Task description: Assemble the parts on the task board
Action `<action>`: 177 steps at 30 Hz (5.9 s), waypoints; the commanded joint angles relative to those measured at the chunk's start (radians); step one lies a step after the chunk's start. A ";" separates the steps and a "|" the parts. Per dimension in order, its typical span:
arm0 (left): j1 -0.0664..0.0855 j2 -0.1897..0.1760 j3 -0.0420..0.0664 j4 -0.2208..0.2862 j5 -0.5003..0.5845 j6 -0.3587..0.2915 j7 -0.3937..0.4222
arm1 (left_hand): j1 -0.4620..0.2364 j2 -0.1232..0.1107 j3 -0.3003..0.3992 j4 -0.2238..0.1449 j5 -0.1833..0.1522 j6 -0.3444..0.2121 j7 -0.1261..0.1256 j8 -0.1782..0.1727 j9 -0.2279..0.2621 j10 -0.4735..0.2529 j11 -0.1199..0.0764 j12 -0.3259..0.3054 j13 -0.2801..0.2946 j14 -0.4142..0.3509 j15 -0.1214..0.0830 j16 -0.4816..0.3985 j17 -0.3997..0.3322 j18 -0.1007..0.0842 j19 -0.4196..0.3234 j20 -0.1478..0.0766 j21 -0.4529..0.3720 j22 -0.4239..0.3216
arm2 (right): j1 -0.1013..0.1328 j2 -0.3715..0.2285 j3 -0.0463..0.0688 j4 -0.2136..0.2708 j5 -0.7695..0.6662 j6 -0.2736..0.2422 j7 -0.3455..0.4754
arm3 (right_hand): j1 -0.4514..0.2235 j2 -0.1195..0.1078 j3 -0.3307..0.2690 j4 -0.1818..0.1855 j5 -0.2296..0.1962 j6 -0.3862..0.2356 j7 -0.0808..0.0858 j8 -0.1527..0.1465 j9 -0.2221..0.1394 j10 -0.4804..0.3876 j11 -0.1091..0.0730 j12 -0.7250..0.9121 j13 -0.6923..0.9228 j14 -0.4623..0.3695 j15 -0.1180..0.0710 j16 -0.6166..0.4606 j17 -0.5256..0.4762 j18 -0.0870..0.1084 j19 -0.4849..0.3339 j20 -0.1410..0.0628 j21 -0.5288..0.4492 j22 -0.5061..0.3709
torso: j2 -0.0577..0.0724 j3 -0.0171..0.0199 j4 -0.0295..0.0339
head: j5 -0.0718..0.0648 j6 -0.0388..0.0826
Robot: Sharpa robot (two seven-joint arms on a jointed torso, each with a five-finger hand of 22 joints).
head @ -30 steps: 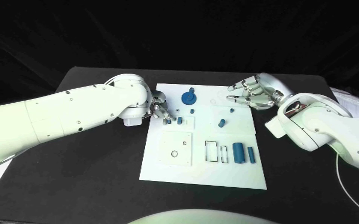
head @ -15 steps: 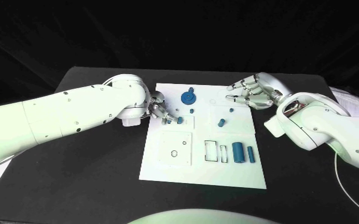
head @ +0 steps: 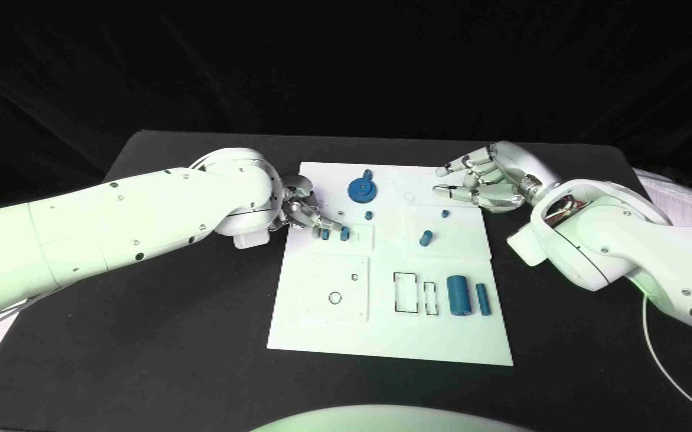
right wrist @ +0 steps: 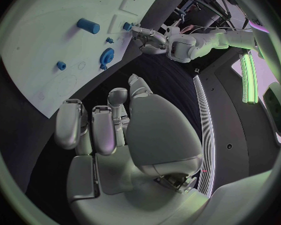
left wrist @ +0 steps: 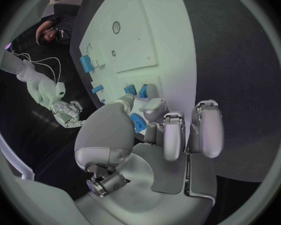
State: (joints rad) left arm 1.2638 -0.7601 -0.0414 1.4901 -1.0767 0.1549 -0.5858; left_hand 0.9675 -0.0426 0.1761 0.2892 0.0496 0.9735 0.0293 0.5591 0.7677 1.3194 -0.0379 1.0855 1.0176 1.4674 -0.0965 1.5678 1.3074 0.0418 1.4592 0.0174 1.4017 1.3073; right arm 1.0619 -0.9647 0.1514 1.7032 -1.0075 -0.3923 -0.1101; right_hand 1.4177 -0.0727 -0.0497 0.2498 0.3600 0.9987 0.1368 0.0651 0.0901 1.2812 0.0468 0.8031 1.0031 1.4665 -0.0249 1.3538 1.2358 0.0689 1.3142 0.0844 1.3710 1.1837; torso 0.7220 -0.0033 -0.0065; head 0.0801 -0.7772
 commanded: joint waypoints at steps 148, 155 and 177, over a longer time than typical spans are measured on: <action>-0.040 0.065 0.015 -0.039 -0.272 -0.317 0.377 | 0.492 -0.102 0.348 -0.252 0.009 0.124 0.101 -0.388 -0.624 -0.137 0.099 -0.854 -0.922 0.039 0.077 -0.164 -0.067 0.033 0.001 0.065 -0.146 0.009 | -0.007 0.011 0.000 -0.013 -0.002 0.011 0.026 | 0.006 0.016 -0.008 0.001 0.005 0.007 -0.002 0.004 0.002 -0.002 -0.001 0.002 -0.001 0.040 -0.002 -0.008 -0.001 0.018 -0.010 0.001 -0.011 -0.007 | 0.000 0.0003 0.0007 | -0.026 0.030; -0.040 0.038 0.015 -0.036 -0.256 -0.284 0.378 | 0.487 -0.106 0.352 -0.257 0.009 0.126 0.101 -0.392 -0.625 -0.135 0.100 -0.862 -0.922 0.039 0.077 -0.164 -0.069 0.033 0.000 0.065 -0.147 0.009 | -0.008 0.009 0.000 -0.013 -0.002 0.012 0.025 | 0.005 0.016 -0.009 0.002 0.005 0.007 -0.002 0.004 0.003 -0.002 -0.001 0.002 -0.001 0.040 -0.002 -0.007 0.000 0.018 -0.010 0.001 -0.011 -0.007 | 0.000 0.0008 0.0006 | -0.028 0.029; -0.040 0.044 0.014 -0.063 -0.254 -0.220 0.356 | 0.469 -0.111 0.347 -0.256 0.008 0.131 0.100 -0.397 -0.626 -0.128 0.100 -0.872 -0.921 0.038 0.078 -0.165 -0.073 0.034 -0.002 0.065 -0.151 0.008 | -0.008 0.011 0.000 -0.012 -0.002 0.013 0.025 | 0.005 0.016 -0.009 0.002 0.005 0.007 -0.002 0.004 0.003 -0.002 -0.001 0.002 -0.001 0.040 -0.002 -0.007 0.000 0.018 -0.010 0.001 -0.011 -0.007 | 0.000 0.0005 0.0004 | -0.021 0.020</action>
State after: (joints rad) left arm 1.2237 -0.7199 -0.0281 1.4286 -1.3342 -0.0959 -0.2262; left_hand 1.4452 -0.1513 0.5232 0.0340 0.0569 1.0986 0.1316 0.1677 0.1412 1.1847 0.0640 0.2171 0.0960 1.4654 -0.0123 1.3995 1.2354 0.0928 1.4508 0.0824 1.2508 1.3076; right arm 1.0550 -0.9549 0.1516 1.6896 -1.0053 -0.3905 -0.0940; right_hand 1.4216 -0.0689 -0.0522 0.2523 0.3599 0.9988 0.1369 0.0651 0.0912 1.2812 0.0468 0.8033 1.0017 1.4666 -0.0249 1.3498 1.2348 0.0690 1.3106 0.0881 1.3630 1.1775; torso 0.7224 -0.0024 -0.0062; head 0.0591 -0.7556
